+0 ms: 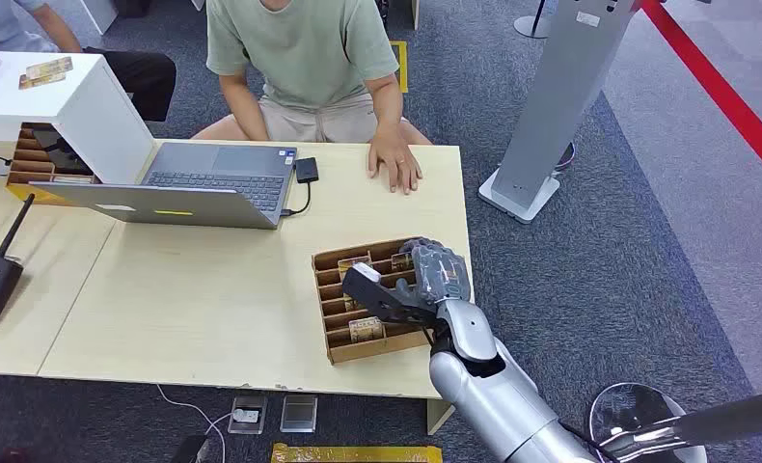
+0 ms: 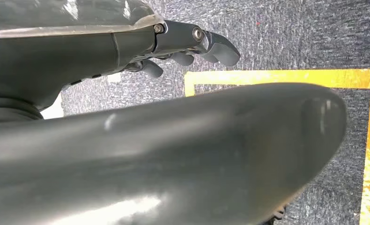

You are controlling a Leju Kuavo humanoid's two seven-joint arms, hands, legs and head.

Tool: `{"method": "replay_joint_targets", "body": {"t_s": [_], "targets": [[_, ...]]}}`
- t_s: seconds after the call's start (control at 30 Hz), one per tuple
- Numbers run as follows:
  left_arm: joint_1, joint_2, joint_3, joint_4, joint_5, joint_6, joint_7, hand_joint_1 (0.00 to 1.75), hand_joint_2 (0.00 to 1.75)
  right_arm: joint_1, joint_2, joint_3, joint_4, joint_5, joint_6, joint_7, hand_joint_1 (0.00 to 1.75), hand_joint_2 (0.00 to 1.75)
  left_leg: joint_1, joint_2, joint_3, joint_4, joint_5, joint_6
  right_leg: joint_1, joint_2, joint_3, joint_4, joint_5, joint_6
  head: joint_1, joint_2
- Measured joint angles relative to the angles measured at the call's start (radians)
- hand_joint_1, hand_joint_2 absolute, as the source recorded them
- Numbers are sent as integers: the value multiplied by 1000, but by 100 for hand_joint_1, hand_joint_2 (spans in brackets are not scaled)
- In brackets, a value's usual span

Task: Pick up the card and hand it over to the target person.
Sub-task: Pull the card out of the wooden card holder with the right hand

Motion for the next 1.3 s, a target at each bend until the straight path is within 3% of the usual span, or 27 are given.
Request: {"method": "replay_joint_targets", "body": {"t_s": [0.3, 0.43, 0.67, 0.93, 1.3], "targets": [[-1, 5, -5, 0, -7, -6, -3, 0, 0, -7, 10, -6, 33, 11, -21, -11, 88, 175, 0, 0, 0, 0, 0, 0, 0, 1, 0, 0, 0, 0, 0, 0], [-1, 5, -11, -1, -13, -8, -3, 0, 0, -5, 6, -12, 36, 16, -32, -14, 121, 175, 0, 0, 1, -1, 0, 0, 0, 1, 1, -1, 0, 0, 0, 0], [-2, 2, -14, -4, -17, -7, -5, 0, 0, -8, 3, -8, 27, 28, -40, -12, 138, 175, 0, 0, 0, 0, 0, 0, 0, 0, 0, 0, 0, 0, 0, 0], [-1, 9, -7, -4, -11, -2, -2, 0, 0, -4, 1, 1, 15, 33, -34, -9, 150, 175, 0, 0, 0, 0, 0, 0, 0, 1, 0, 0, 0, 0, 0, 0], [3, 12, 48, -4, 37, -11, -41, 0, 0, 8, -30, 16, -88, 36, -16, -25, 150, 175, 0, 0, 0, 0, 0, 0, 0, 0, 0, 0, 0, 0, 0, 0]]}}
